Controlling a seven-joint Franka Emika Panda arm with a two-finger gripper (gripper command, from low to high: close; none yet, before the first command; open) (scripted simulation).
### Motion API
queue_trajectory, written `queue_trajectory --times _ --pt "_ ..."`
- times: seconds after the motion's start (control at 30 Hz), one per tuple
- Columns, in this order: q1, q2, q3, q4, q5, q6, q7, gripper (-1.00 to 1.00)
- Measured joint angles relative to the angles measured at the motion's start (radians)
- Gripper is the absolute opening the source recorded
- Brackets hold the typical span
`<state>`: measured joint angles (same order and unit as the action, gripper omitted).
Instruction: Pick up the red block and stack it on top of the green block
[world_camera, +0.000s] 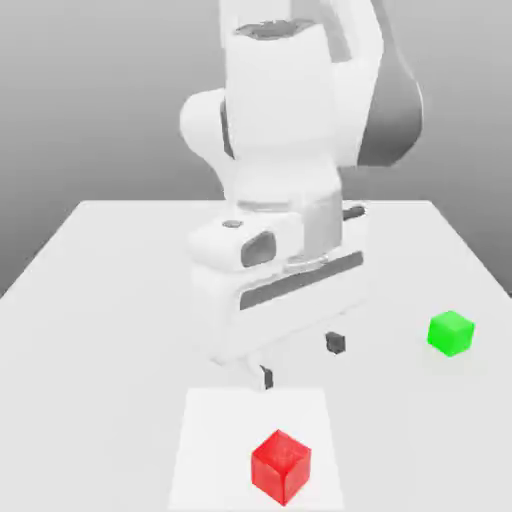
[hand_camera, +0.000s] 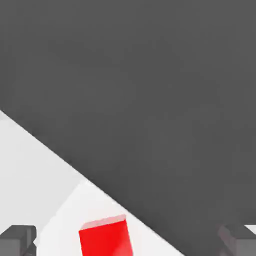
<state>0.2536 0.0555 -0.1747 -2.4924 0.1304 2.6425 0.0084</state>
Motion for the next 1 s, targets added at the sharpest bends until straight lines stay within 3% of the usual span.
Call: queue_trajectory --times 0.13,0.27,0.3,0.53,0.7,0.87,1.0 --pt "-0.005 0.135 0.004 -0.024 -0.039 0.072 -0.070 0.00" --pt "-0.037 0.279 0.046 -0.007 0.005 0.187 -0.116 0.00" --pt "-0.045 0.304 0.055 -0.003 0.015 0.208 -0.123 -1.00" --pt "-0.045 0.304 0.056 -0.003 0.013 0.206 -0.122 -1.00" --pt "-0.014 0.147 0.017 -0.030 -0.051 0.077 -0.078 -1.00" --pt "0.097 0.045 0.158 -0.109 -0.063 0.048 -0.232 -1.00" --pt "0.288 -0.032 0.262 -0.177 -0.055 0.039 -0.387 -1.00"
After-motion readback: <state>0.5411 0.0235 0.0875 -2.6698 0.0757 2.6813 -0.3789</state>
